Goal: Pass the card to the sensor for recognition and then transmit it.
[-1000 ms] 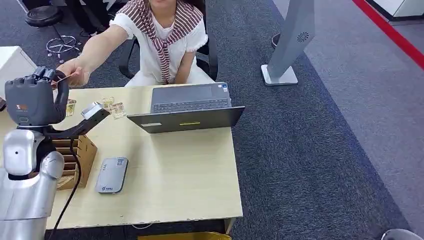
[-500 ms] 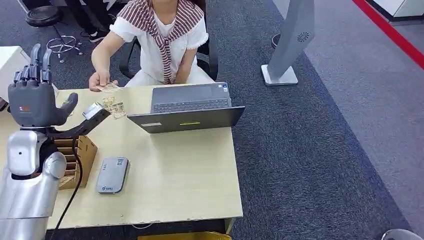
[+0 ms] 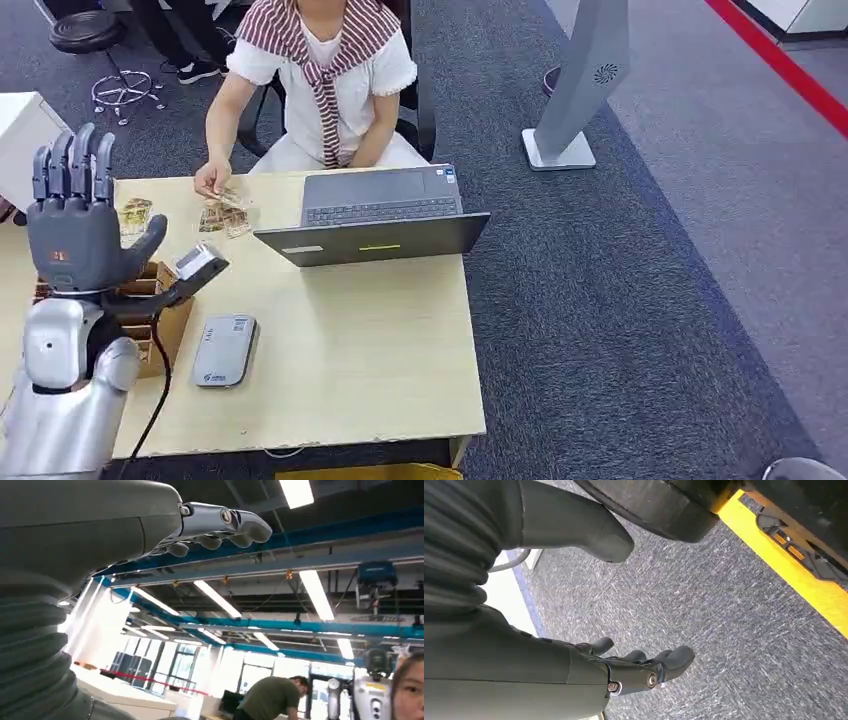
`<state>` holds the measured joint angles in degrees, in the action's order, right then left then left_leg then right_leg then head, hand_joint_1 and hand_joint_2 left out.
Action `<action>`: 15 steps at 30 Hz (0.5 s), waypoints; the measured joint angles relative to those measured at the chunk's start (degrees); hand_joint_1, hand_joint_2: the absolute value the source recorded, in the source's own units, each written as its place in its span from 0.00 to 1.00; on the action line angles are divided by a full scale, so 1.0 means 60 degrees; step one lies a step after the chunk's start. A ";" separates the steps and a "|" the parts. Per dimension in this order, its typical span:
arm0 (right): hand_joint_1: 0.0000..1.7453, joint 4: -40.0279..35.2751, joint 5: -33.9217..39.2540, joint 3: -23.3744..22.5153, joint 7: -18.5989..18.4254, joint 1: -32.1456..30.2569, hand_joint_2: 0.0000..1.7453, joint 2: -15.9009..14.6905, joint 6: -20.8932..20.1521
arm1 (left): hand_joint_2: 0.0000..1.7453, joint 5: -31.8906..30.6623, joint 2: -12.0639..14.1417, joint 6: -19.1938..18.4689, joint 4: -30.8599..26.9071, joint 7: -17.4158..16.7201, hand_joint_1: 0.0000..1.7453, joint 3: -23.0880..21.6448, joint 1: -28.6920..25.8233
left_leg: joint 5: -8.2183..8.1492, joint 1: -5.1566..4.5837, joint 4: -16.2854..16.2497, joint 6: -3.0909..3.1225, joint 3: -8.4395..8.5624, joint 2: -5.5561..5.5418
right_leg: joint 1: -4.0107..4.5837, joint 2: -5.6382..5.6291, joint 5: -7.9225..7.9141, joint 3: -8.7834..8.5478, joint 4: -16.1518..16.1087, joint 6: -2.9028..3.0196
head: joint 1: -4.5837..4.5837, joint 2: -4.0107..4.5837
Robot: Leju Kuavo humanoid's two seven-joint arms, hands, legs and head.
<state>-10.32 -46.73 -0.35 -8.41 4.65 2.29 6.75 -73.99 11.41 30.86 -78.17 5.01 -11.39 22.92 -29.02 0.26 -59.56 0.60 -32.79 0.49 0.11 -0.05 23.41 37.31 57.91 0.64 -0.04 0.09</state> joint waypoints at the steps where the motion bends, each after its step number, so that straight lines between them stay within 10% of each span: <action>1: 0.00 0.0000 0.0029 -0.0018 0.0022 -0.0027 1.00 0.0000 0.0033 | 1.00 0.0000 0.0036 0.0095 -0.0218 0.0022 0.00 0.0000 -0.0299 | -0.0002 0.0000 0.0000 -0.0001 0.0001 0.0001 | 0.0000 -0.0003 0.0004 0.0000 0.0000 0.0000 | -0.0004 0.0000; 10: 0.00 0.0011 0.0233 -0.0346 0.0069 -0.0339 1.00 0.0000 0.0167 | 1.00 -0.0448 0.0368 0.1257 -0.1759 0.0692 0.00 0.0004 -0.3567 | -0.0035 0.0001 0.0006 0.0004 -0.0003 0.0018 | -0.0001 -0.0016 0.0030 0.0000 0.0000 0.0003 | 0.0000 0.0000; 15: 0.00 0.0015 0.0222 -0.0474 0.0120 -0.0393 1.00 0.0000 0.0171 | 1.00 -0.0401 0.0714 0.0611 -0.1828 0.0699 0.00 0.0055 -0.4832 | -0.0043 0.0001 0.0006 0.0003 -0.0001 0.0015 | 0.0000 -0.0010 0.0041 0.0000 -0.0001 0.0000 | 0.0000 0.0000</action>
<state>-10.23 -45.40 -3.19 -7.69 2.29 2.29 7.78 -76.39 15.69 34.53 -89.13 9.20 -11.06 -6.07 -29.28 0.27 -59.53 0.62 -32.80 0.58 0.11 -0.11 23.65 37.31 57.91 0.63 -0.04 0.09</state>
